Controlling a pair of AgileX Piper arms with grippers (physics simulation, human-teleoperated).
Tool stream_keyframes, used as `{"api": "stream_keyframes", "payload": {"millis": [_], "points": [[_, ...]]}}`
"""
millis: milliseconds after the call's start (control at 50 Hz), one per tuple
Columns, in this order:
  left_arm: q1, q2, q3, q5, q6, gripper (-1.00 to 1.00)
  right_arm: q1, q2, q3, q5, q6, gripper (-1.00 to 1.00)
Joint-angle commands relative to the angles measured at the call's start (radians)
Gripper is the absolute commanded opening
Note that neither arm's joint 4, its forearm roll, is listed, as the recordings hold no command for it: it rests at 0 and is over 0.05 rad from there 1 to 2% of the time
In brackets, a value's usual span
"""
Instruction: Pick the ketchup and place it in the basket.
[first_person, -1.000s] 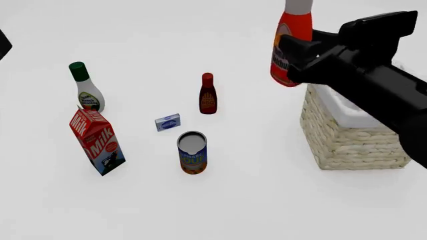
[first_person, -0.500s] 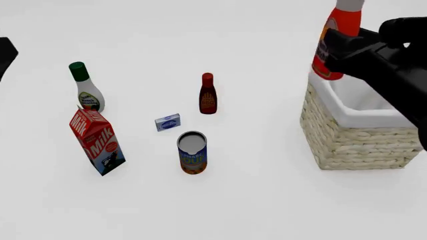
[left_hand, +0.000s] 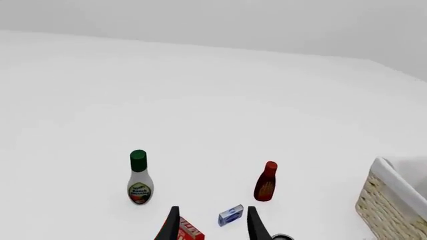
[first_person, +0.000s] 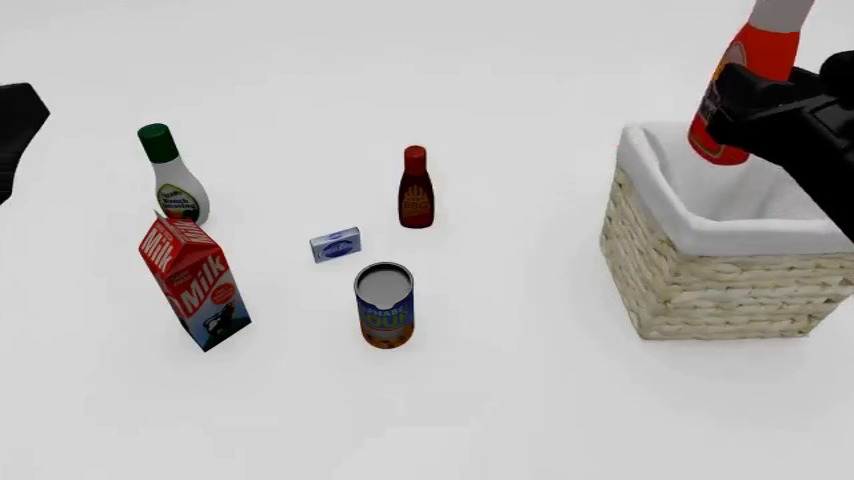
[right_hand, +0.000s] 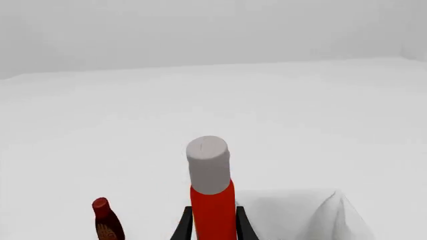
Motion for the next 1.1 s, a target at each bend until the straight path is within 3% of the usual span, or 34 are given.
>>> {"api": "stream_keyframes", "payload": {"millis": [20,620,1100], "points": [[-0.001,0.005,0.003,-0.006,0.001,1.00,-0.078,0.020,0.016,-0.045,0.029,-1.00],[-0.004,0.034,0.009,-0.032,0.009,1.00,-0.215,0.232,0.011,-0.204,0.058,-1.00],[-0.012,0.049,0.013,-0.046,0.012,1.00,-0.262,0.349,0.002,-0.277,0.065,-1.00]]}}
